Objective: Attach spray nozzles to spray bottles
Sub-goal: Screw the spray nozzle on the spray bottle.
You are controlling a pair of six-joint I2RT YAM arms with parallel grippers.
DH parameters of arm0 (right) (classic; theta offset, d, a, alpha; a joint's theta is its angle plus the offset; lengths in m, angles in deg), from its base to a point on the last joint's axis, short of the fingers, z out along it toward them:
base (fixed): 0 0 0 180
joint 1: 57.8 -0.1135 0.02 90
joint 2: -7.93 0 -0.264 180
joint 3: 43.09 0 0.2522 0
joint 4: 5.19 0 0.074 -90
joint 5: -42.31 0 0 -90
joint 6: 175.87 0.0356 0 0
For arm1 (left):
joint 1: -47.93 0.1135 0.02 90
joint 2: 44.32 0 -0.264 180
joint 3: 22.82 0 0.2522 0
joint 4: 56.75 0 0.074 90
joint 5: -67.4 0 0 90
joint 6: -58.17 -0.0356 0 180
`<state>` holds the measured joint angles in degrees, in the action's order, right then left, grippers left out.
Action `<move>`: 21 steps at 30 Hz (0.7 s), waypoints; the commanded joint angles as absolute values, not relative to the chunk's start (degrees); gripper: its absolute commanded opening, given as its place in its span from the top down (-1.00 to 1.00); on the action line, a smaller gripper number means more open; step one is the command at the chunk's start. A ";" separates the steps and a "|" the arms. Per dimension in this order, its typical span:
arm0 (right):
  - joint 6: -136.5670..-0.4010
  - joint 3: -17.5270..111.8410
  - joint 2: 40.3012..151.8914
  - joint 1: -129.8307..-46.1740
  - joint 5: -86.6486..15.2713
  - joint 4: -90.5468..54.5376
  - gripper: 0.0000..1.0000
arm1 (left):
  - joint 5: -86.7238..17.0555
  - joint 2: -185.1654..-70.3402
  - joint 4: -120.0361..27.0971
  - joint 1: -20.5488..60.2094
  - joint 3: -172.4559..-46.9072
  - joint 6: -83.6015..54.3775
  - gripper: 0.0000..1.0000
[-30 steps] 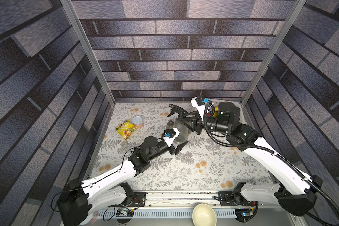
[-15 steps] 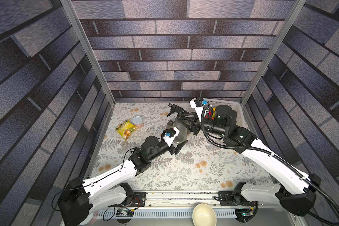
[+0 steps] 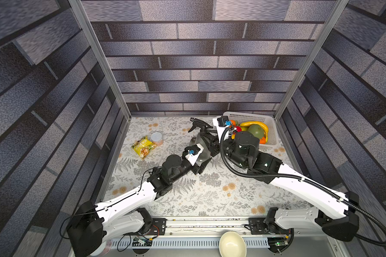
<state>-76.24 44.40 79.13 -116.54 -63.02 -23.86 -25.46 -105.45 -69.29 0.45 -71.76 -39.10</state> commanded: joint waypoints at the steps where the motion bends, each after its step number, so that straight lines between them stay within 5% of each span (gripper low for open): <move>1: -74.45 44.14 81.14 -118.01 -62.52 -23.37 0.46 | -28.39 -104.86 -72.87 -0.94 -73.04 -43.97 -0.52; 3: -76.22 45.24 79.96 -117.95 -60.11 -25.79 0.07 | -28.67 -103.74 -72.96 -0.94 -71.74 -43.47 -0.52; 8: -79.21 47.34 76.54 -116.49 -56.96 -30.99 -0.21 | -29.28 -101.10 -71.91 -1.01 -69.04 -42.21 -0.52; 21: -81.22 50.83 76.36 -114.07 -47.67 -34.65 -0.04 | -31.39 -99.83 -71.46 -0.98 -68.74 -41.02 -0.52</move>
